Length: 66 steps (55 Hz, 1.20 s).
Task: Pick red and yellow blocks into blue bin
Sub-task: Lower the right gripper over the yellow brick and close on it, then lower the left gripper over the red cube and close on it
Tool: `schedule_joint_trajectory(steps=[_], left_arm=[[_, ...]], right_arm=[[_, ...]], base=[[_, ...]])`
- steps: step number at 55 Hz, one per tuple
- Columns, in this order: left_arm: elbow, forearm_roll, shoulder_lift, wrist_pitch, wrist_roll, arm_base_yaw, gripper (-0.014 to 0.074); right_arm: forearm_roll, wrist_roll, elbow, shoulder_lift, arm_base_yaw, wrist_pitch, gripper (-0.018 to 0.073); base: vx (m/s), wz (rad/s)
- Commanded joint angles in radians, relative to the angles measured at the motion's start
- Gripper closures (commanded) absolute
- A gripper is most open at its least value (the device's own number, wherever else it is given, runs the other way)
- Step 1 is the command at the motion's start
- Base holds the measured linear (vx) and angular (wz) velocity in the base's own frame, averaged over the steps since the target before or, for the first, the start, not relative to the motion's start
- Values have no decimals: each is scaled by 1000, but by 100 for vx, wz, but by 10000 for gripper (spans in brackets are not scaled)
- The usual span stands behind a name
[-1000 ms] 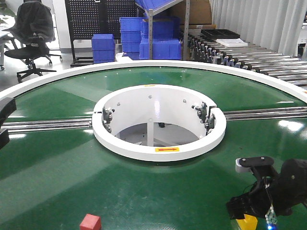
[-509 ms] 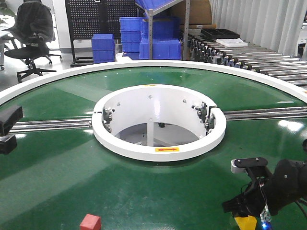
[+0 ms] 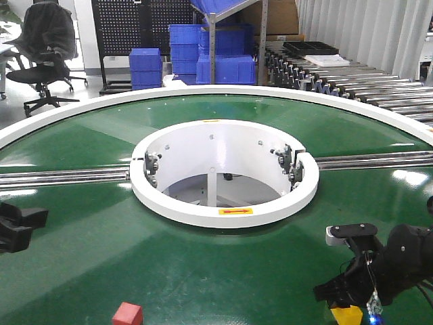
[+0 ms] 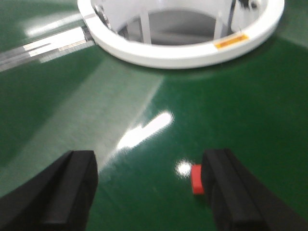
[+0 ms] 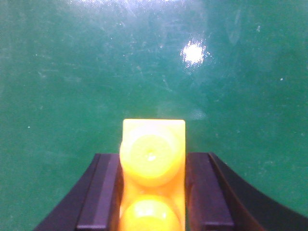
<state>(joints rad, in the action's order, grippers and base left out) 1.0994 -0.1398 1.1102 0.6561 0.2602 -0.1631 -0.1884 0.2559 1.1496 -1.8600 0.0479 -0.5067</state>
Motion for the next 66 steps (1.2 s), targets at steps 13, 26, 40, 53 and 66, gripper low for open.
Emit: schedule_joint_trajectory(steps=[13, 26, 40, 53, 66], left_arm=[[58, -180, 256, -18, 23, -13, 17], [58, -214, 420, -103, 78, -84, 17], [58, -213, 541, -171, 78, -115, 17], [58, -213, 615, -224, 77, -125, 17], [60, -213, 658, -247, 77, -134, 17]], right_arm=[[-7, 11, 27, 47, 2, 12, 569], [-7, 11, 27, 47, 2, 12, 569], [-7, 11, 27, 47, 2, 18, 569], [-7, 11, 27, 47, 2, 26, 569], [-6, 11, 27, 47, 1, 11, 569]], base=[[0, 0], [0, 0], [0, 0], [0, 0], [0, 0]])
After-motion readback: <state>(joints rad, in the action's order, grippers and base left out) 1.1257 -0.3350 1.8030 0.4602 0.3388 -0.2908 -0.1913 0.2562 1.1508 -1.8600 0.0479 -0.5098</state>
